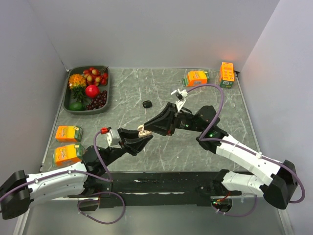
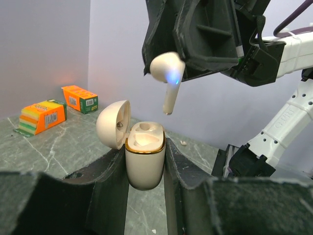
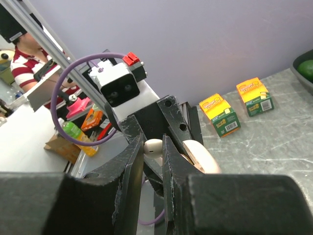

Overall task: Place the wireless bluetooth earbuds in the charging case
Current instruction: Place the earbud in the charging case.

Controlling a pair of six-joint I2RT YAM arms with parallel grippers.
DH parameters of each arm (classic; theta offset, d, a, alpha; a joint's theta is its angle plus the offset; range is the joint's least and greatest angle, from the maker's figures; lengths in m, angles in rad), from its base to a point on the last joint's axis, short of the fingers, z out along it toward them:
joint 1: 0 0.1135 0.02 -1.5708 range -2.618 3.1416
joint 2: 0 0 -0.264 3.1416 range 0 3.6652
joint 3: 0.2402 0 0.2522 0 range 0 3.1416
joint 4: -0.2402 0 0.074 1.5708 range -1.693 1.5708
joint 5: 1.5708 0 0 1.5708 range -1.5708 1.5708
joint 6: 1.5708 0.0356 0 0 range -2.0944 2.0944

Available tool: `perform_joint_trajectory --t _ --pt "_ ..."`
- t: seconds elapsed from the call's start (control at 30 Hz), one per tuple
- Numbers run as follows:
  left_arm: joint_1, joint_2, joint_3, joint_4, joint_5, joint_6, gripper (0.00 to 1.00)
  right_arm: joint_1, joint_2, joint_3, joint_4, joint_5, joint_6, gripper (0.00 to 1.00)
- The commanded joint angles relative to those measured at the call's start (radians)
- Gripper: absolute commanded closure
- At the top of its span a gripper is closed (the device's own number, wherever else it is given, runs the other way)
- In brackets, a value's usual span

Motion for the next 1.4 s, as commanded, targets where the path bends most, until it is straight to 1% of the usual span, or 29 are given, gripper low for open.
perform_joint_trajectory --t 0.0,0.33,0.67,1.1,1.37 --pt "0.003 0.001 0.023 0.055 0.025 -0.024 0.99 0.017 0.013 0.023 0.065 -0.012 -0.023 1.00" --pt "0.003 -0.009 0.020 0.054 0.022 -0.030 0.99 0.040 0.037 0.020 0.080 -0.002 -0.032 1.00" --pt "0.003 -0.011 0.023 0.055 0.028 -0.037 0.99 0.063 0.041 0.007 0.068 0.067 -0.075 1.00" --pt "0.003 -0.029 0.023 0.038 0.019 -0.037 0.99 0.063 0.032 -0.017 0.040 0.126 -0.112 1.00" --pt "0.005 -0.028 0.021 0.038 0.008 -0.034 0.99 0.066 0.020 -0.029 0.033 0.112 -0.110 1.00"
